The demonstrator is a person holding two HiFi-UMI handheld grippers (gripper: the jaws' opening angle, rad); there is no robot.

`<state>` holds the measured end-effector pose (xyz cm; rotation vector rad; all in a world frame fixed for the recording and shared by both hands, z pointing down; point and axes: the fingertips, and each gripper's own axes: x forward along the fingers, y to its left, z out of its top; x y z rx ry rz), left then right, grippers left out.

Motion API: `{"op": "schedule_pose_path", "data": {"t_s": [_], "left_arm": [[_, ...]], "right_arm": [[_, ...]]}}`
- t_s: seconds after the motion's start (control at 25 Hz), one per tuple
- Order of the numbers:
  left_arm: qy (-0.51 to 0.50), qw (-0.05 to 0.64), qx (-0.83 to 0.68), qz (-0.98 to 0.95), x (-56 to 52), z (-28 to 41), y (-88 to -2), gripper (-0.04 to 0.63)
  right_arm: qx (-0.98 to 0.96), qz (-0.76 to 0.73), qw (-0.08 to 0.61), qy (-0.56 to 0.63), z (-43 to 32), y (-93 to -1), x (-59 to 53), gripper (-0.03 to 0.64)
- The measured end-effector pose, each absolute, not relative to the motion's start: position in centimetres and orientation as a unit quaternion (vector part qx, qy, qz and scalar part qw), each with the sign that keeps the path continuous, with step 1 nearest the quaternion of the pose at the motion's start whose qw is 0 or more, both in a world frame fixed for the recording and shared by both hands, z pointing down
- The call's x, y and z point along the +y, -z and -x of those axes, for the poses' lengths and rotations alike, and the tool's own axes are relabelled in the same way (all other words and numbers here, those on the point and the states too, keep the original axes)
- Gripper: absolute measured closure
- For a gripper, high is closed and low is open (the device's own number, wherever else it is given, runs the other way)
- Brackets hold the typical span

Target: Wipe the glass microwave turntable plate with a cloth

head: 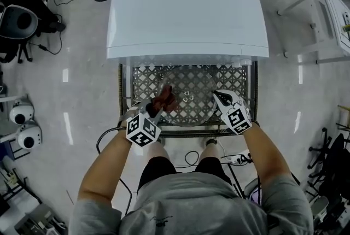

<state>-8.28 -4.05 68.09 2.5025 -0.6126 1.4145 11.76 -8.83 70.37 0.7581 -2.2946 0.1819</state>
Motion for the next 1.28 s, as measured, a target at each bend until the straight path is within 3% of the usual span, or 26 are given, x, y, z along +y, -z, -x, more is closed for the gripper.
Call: {"op": "schedule_pose_path", "data": {"t_s": [0.24, 0.6, 0.8, 1.04, 1.28], "left_arm": [[-0.476, 0.087, -0.215, -0.848, -3.8, 7.4, -67.2, 0.528], [-0.380, 0.054, -0.130, -0.914, -1.6, -6.8, -64.4, 0.528], [-0.378, 0.020, -0.071, -0.923, 0.6, -12.4, -66.4, 0.528], [-0.391, 0.046, -0.075, -0.916, 0.3, -13.7, -68.6, 0.528], [-0.405, 0.075, -0.084, -0.907, -0.3, -10.7, -69.0, 0.528]], "right_arm": [[-0.886, -0.295, 0.350, -0.072, -11.7, -70.5, -8.7, 0.607], [-0.885, -0.296, 0.353, -0.066, -11.7, -70.4, -8.9, 0.607], [-0.884, -0.295, 0.356, -0.066, -11.7, -70.2, -8.9, 0.607], [-0.885, -0.297, 0.353, -0.061, -11.6, -70.0, -9.0, 0.607], [-0.885, -0.297, 0.354, -0.059, -11.6, -70.1, -8.9, 0.607]]}}
